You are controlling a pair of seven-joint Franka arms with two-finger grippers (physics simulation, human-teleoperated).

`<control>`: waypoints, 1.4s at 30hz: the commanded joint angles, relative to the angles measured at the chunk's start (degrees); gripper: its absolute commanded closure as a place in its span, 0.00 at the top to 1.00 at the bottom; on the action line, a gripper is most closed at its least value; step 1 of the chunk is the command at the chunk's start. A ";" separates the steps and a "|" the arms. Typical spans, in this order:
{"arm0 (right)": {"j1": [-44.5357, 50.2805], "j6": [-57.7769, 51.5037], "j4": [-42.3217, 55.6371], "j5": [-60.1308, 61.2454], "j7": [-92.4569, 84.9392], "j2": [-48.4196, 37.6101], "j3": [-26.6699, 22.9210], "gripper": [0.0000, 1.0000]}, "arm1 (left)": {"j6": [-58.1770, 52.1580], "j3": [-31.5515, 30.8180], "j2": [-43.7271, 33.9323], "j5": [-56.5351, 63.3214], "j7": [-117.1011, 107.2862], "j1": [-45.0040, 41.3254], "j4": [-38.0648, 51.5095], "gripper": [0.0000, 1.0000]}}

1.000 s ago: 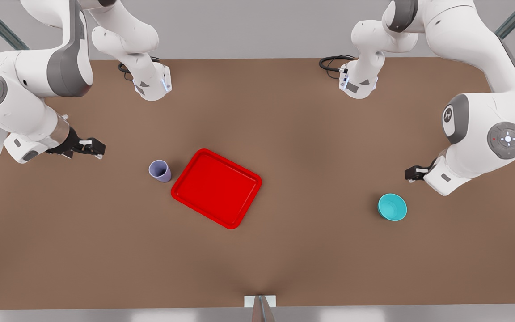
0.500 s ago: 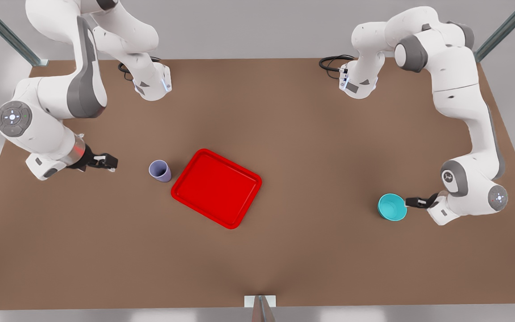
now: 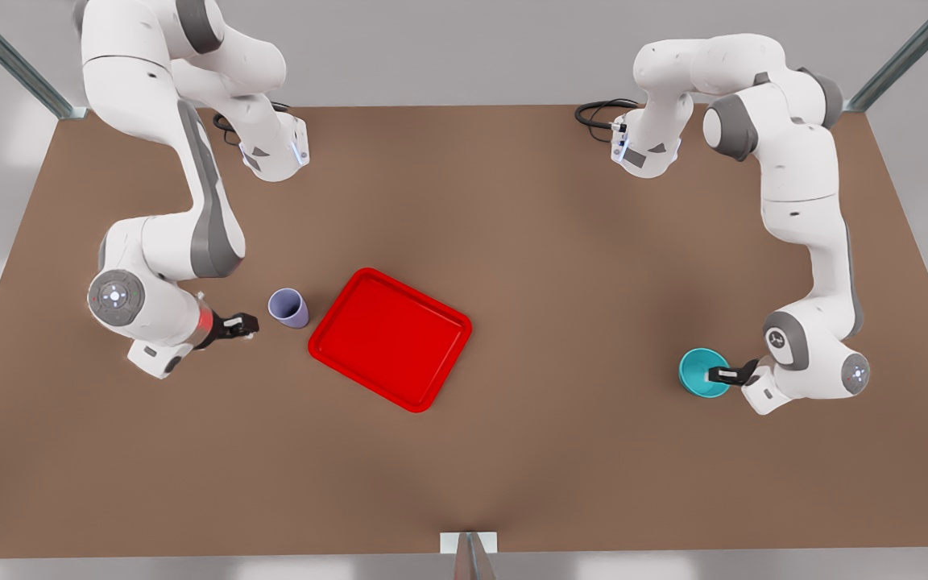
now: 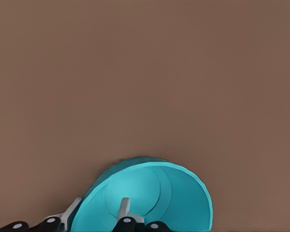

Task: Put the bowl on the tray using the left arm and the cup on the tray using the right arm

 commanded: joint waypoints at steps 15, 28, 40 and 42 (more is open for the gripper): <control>-0.95 15.86 -22.98 0.67 -0.56 -2.92 -0.03 1.00 | -6.08 -4.75 -3.95 -2.24 -8.70 -3.97 1.93 0.21; -0.87 17.35 -30.01 0.84 -3.20 -3.72 0.14 1.00 | 12.64 -19.51 -2.73 -4.26 -58.89 -26.47 7.20 0.21; -0.78 18.85 -30.01 1.02 -3.37 -1.52 1.02 0.72 | 20.46 -19.51 3.78 -4.17 -72.96 -38.07 11.87 0.21; -0.78 18.85 -30.01 1.72 -3.37 -1.17 1.02 0.69 | 20.55 -19.51 5.01 -4.09 -72.78 -38.25 11.87 0.21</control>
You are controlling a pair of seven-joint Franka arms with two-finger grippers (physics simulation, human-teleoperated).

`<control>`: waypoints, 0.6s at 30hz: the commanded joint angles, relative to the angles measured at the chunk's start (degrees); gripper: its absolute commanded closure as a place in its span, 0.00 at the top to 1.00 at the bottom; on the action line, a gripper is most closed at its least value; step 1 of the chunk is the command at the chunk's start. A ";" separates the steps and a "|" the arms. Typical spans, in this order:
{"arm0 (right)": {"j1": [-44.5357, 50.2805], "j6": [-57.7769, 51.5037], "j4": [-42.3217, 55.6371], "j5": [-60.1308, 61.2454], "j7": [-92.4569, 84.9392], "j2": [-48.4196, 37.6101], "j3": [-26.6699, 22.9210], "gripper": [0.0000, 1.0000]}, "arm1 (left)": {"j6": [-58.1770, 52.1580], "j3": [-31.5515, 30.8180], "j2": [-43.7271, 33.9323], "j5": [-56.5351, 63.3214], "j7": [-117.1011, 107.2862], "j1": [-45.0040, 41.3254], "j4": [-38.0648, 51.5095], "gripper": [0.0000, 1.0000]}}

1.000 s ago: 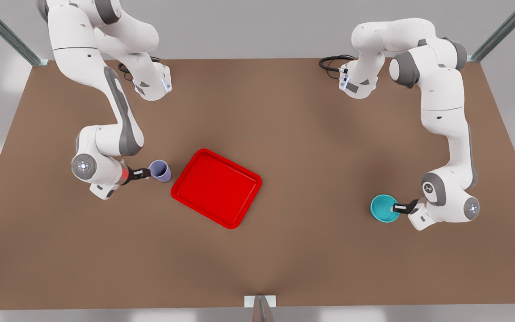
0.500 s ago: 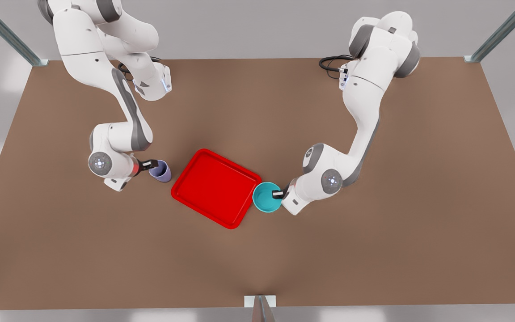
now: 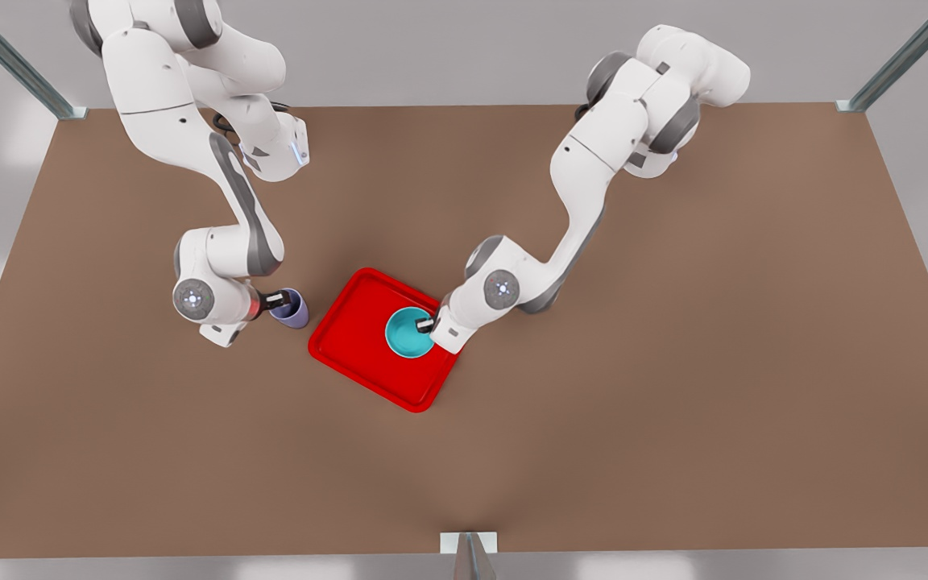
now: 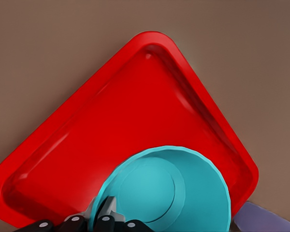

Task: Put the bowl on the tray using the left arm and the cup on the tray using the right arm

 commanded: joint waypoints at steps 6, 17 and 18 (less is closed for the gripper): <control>0.29 0.76 0.00 1.34 -0.01 0.10 -0.09 0.39 | 0.16 0.51 1.87 -4.03 2.06 0.44 0.17 1.00; 0.29 1.99 0.09 1.26 -0.71 -0.07 0.00 0.21 | -34.11 21.60 -11.58 5.37 15.94 0.80 5.53 1.00; 0.29 1.99 0.09 1.26 -0.80 -0.07 -0.09 0.21 | -37.27 26.34 -12.46 5.37 22.71 0.80 5.53 1.00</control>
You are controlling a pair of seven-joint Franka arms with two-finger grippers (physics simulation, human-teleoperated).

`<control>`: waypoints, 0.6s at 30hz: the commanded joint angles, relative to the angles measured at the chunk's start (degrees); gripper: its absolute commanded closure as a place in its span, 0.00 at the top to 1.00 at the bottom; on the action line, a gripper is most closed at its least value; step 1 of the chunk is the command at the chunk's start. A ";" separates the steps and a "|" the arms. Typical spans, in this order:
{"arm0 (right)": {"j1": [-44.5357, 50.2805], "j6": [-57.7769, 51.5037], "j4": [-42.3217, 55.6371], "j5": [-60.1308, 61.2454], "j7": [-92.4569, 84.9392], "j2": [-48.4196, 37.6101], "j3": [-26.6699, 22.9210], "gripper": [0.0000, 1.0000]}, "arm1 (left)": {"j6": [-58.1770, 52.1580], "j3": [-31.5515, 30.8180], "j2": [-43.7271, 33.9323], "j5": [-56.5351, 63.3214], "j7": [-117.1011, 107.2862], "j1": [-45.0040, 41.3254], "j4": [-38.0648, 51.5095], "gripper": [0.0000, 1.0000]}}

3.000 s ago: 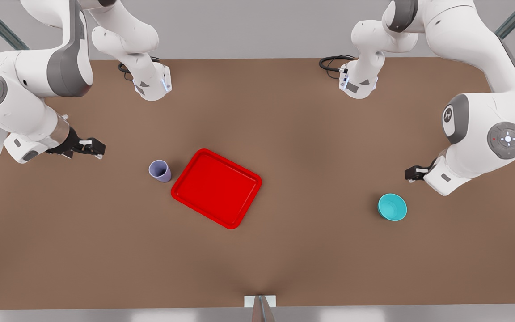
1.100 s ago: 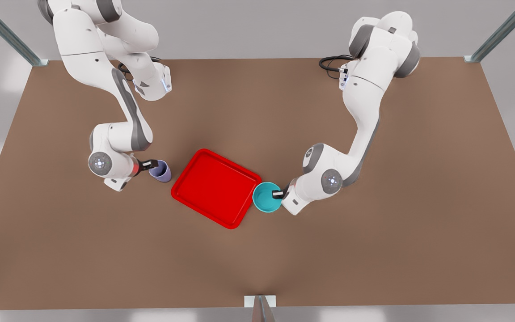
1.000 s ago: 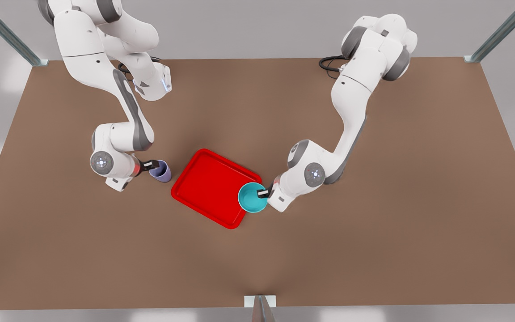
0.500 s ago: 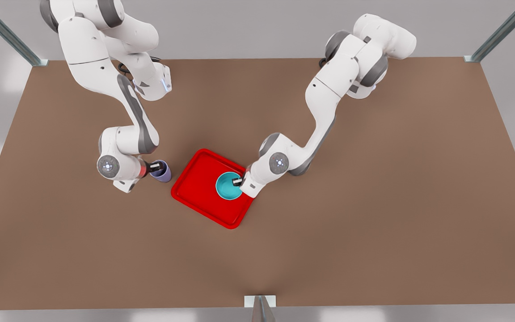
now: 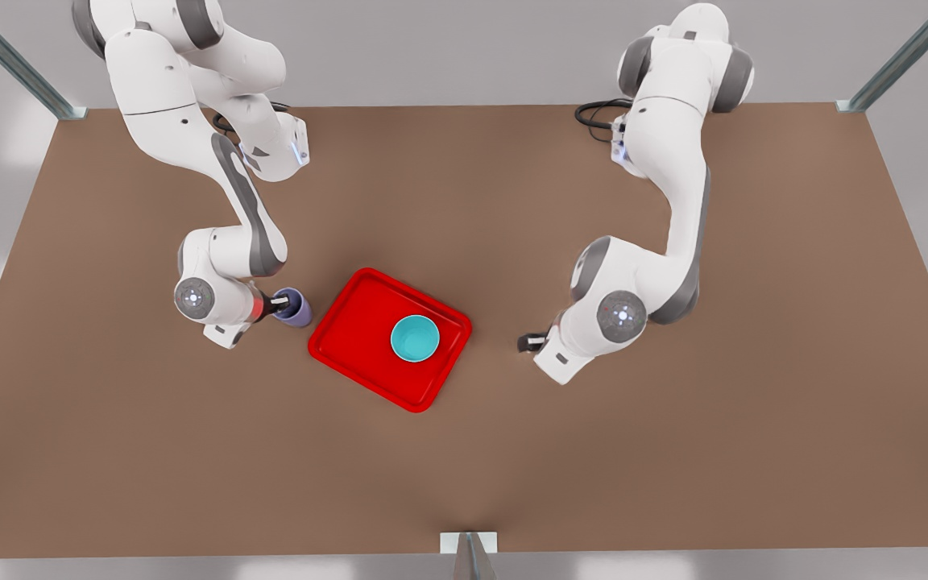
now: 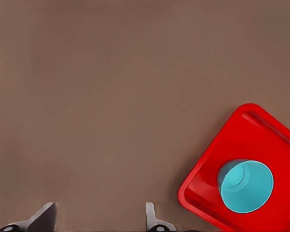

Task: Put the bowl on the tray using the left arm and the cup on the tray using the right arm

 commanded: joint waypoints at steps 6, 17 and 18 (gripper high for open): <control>0.08 -0.53 0.35 -0.11 -0.15 -0.89 0.08 0.21 | -6.56 11.20 -6.18 7.24 18.37 2.07 -0.79 1.00; 2.10 -4.04 6.33 -0.11 -1.03 -4.05 1.22 0.21 | -8.24 -20.62 -15.15 24.73 16.35 24.75 -0.97 1.00; 3.24 -4.31 7.47 -0.02 0.03 -3.53 1.22 0.21 | -8.24 -20.53 -15.15 24.73 16.35 24.75 -0.97 1.00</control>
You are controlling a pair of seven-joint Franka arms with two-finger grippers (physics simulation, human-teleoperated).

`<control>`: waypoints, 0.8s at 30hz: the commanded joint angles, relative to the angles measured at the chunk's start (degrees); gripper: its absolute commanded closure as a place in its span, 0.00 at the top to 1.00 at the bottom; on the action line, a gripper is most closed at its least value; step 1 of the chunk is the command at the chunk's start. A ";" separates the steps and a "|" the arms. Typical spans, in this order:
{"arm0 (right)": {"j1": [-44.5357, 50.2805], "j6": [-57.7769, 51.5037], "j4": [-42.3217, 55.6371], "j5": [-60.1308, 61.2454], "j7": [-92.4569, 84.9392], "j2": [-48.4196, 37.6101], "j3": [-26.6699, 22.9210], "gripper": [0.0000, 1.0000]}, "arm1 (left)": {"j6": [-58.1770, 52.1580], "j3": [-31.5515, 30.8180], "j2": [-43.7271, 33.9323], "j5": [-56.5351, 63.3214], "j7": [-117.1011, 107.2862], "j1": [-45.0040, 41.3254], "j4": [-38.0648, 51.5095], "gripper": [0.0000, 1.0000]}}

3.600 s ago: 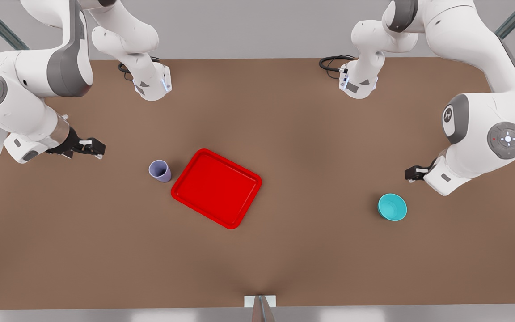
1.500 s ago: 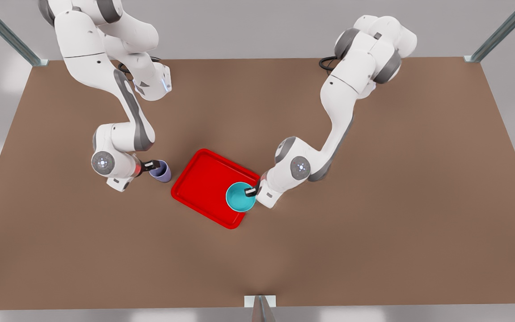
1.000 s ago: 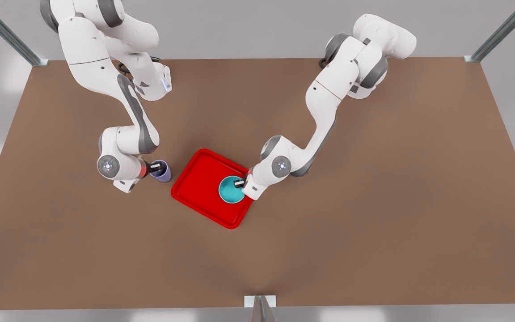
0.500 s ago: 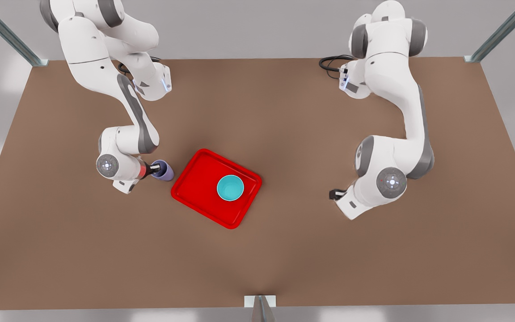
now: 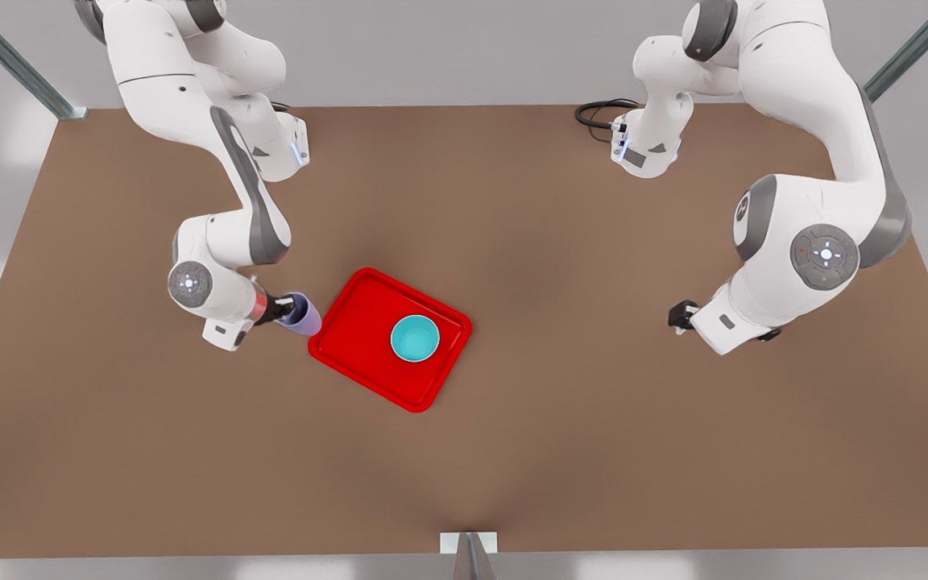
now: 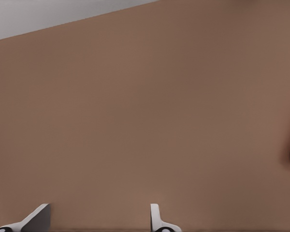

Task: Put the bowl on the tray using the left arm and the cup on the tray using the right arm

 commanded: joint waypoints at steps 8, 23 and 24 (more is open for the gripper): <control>6.38 1.84 3.44 0.96 5.07 5.93 -0.35 0.21 | -0.18 0.00 0.70 1.01 -0.57 0.08 0.00 1.00; 6.99 3.25 3.35 0.87 5.07 7.86 -0.44 0.70 | -1.41 0.09 -0.18 0.93 -0.92 0.00 0.26 1.00; 6.99 3.07 3.35 0.87 5.07 7.51 -0.44 0.70 | -1.84 0.09 -0.71 0.93 -0.92 0.00 0.26 1.00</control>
